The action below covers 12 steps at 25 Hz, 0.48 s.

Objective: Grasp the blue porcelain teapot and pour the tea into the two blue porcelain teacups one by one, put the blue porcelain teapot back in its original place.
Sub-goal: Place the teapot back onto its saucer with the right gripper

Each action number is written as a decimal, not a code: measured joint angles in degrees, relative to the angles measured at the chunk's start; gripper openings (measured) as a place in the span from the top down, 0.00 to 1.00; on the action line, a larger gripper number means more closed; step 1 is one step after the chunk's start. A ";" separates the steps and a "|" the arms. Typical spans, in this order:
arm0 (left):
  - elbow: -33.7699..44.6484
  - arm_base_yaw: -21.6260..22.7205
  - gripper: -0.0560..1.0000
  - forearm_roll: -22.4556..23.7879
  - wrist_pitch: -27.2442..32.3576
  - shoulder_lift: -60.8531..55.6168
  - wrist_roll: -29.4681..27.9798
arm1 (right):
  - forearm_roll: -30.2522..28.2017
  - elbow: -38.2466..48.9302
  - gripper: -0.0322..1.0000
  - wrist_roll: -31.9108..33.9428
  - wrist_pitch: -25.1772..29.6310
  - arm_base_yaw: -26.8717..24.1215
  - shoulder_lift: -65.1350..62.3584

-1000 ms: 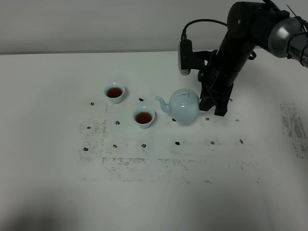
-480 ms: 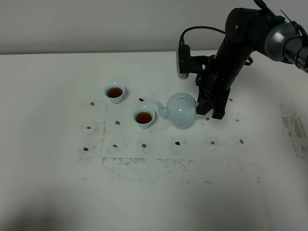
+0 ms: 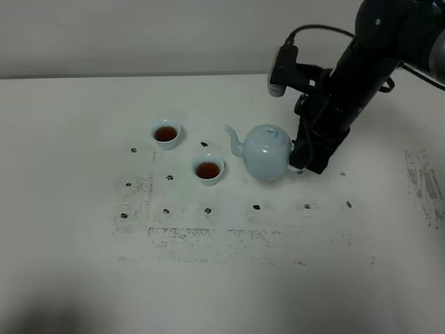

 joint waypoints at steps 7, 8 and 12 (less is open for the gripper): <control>0.00 0.00 0.28 0.00 0.00 0.00 0.00 | 5.36 14.39 0.93 2.16 -16.10 0.00 -3.21; 0.00 0.00 0.28 0.00 0.00 0.00 0.00 | 6.35 16.15 0.93 1.27 -18.98 0.00 -3.25; 0.00 0.00 0.28 0.00 0.00 0.00 0.00 | 7.80 19.60 0.93 -1.16 -24.24 0.00 -3.25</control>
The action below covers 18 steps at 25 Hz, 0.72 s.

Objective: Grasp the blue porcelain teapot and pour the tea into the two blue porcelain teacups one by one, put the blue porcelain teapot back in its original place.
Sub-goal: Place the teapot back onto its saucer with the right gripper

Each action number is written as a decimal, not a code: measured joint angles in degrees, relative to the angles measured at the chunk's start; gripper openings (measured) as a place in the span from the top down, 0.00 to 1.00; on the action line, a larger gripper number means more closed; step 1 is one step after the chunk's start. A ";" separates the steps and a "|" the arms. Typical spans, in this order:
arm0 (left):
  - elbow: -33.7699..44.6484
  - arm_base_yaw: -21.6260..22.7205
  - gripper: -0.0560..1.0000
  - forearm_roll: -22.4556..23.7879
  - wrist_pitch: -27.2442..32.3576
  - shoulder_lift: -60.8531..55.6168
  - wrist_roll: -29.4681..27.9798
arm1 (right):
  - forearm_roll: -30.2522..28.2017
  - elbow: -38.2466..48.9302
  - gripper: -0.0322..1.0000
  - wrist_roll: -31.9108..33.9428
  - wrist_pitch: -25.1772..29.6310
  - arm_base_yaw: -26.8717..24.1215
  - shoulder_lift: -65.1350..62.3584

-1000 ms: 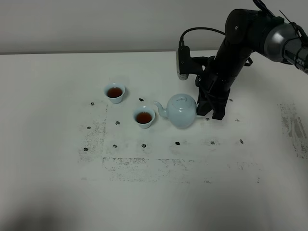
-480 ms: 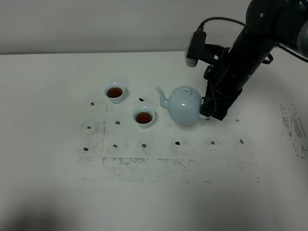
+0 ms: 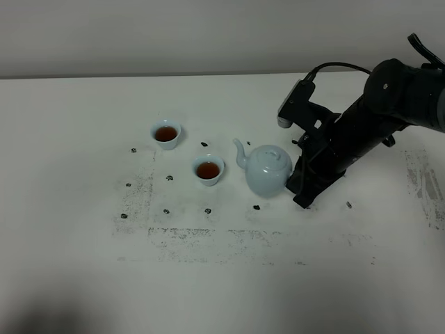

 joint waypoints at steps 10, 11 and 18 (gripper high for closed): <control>0.00 0.00 0.28 0.00 0.00 0.00 0.00 | -1.69 0.64 0.93 0.03 -0.18 0.00 1.10; 0.00 0.00 0.28 0.00 0.00 0.00 0.00 | -1.69 0.64 0.93 -0.25 -0.18 0.00 1.74; 0.00 0.00 0.28 0.00 0.00 0.00 0.00 | 0.25 0.71 0.93 -4.07 -1.52 0.00 4.06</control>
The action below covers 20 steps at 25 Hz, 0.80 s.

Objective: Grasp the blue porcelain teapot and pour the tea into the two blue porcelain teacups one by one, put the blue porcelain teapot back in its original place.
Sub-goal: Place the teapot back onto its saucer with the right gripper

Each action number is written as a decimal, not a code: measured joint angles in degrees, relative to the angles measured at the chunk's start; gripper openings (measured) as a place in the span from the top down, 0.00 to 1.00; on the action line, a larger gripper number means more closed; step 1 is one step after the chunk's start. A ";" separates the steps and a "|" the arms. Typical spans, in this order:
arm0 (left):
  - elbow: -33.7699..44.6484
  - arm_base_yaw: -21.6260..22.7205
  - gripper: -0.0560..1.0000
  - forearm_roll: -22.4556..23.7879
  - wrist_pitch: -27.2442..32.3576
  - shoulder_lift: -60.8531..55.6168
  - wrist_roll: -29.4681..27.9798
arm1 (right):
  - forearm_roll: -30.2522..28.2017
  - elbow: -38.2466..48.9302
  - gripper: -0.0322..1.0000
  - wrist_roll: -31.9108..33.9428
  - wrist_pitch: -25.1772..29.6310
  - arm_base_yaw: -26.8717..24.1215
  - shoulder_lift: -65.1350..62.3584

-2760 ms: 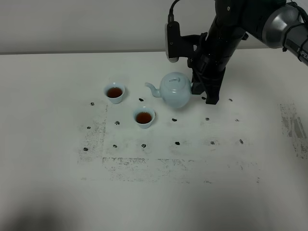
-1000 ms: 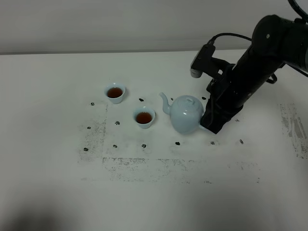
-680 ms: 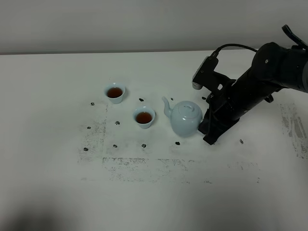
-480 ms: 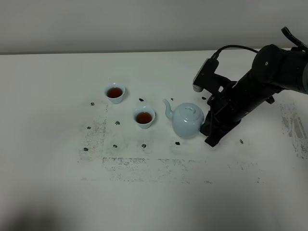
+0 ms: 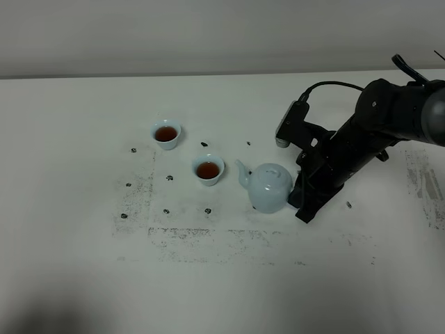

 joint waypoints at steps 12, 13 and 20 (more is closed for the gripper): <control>0.00 0.00 0.28 0.00 0.00 0.00 0.00 | 0.84 0.09 0.93 -3.24 0.30 0.00 0.45; 0.00 0.00 0.28 0.00 0.00 0.00 0.00 | 0.84 0.09 0.93 -3.64 0.03 0.00 0.76; 0.00 0.00 0.28 0.00 0.00 0.00 0.00 | 1.43 0.13 0.93 -5.30 -1.05 0.00 1.32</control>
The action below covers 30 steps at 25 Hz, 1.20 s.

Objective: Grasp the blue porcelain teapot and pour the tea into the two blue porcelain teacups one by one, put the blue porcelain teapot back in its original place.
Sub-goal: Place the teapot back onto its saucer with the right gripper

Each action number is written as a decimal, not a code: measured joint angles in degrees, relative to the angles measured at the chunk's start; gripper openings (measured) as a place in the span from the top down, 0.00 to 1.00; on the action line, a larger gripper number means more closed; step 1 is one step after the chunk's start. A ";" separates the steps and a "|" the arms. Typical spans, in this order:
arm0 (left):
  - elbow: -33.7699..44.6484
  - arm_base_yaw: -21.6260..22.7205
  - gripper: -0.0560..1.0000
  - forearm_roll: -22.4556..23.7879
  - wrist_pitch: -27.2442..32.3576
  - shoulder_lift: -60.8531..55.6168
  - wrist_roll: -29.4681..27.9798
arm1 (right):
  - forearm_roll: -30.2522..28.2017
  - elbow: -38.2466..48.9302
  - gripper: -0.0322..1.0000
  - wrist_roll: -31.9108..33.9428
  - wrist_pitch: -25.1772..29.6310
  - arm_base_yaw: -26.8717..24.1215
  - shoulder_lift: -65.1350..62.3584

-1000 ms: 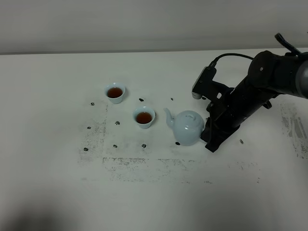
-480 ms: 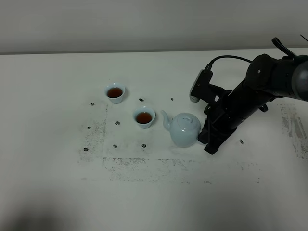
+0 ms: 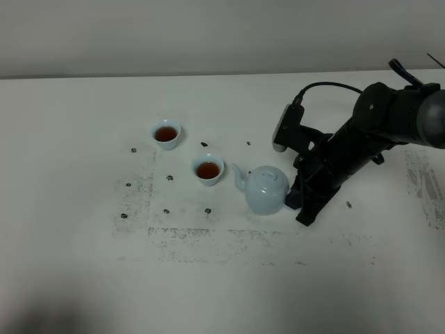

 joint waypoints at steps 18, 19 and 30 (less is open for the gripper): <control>0.00 0.00 0.28 0.00 0.00 0.00 0.00 | 1.58 0.00 0.93 -0.90 -0.12 0.00 0.73; 0.00 0.00 0.28 0.00 0.00 0.00 0.00 | 1.58 0.00 0.93 -0.90 -0.06 0.00 0.73; 0.00 0.00 0.28 0.00 0.00 0.00 0.00 | 1.41 0.00 0.93 -0.92 0.05 0.00 0.73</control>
